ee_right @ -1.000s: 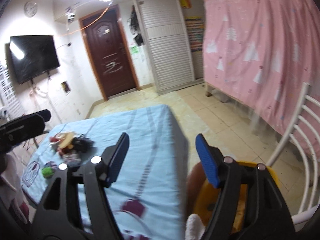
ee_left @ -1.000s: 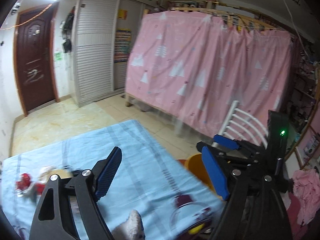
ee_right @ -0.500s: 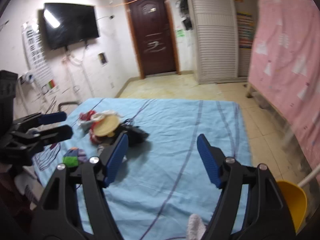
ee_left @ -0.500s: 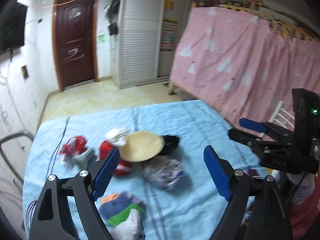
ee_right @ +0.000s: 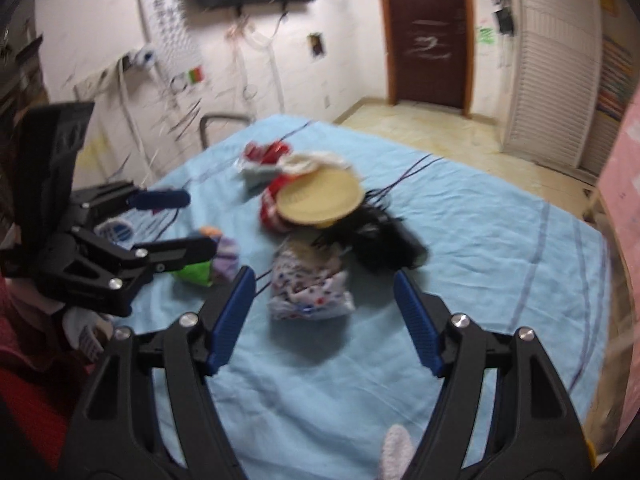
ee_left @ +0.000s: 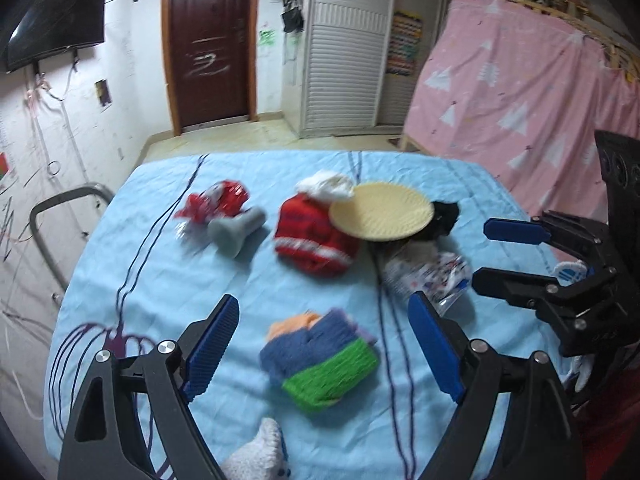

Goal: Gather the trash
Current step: 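Grasp the striped towel with the left tool while the right tool grasps the snack bag, then carry the towel and snack bag to the yellow bucket and release both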

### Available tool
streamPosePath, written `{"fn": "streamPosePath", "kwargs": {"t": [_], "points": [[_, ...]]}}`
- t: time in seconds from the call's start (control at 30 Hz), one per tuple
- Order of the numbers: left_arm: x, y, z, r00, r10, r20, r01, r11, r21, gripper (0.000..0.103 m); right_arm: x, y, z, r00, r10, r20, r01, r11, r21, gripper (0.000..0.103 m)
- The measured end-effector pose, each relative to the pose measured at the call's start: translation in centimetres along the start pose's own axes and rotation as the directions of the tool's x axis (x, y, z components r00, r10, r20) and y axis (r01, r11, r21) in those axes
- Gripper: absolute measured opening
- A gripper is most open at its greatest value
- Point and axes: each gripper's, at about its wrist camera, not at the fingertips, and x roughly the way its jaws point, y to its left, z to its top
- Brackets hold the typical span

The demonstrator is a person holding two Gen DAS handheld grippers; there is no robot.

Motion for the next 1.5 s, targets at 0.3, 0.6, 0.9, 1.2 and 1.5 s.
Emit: {"fn": "streamPosePath", "kwargs": {"t": [0.3,0.6,0.9,1.2,1.5], "points": [[2.6,0.0,-1.3,0.997,0.042,-0.07,-0.04,0.999,0.025,0.078,1.9,1.4,-0.7,0.997,-0.071,-0.043,0.072,0.997,0.016,0.069],[3.0,1.2,-1.1,0.997,-0.034,-0.073,0.038,0.998,0.049,0.031,3.3,1.9,-0.3,0.977,-0.198,-0.074,0.203,0.977,0.061,0.069],[1.9,3.0,-1.0,0.992,-0.119,-0.033,0.119,0.993,0.001,0.023,4.8,3.2,0.3,0.975,-0.196,-0.1,0.203,0.977,0.061,0.053],[-0.7,3.4,0.2,0.994,-0.1,0.044,0.1,0.995,0.009,0.023,3.7,2.9,0.0,0.988,-0.147,-0.041,0.151,0.981,0.118,0.04],[-3.8,-0.5,3.7,0.981,-0.139,0.138,0.128,0.988,0.085,0.023,-2.8,2.2,-0.8,0.974,-0.176,0.139,0.15,0.972,0.182,0.04]]}}
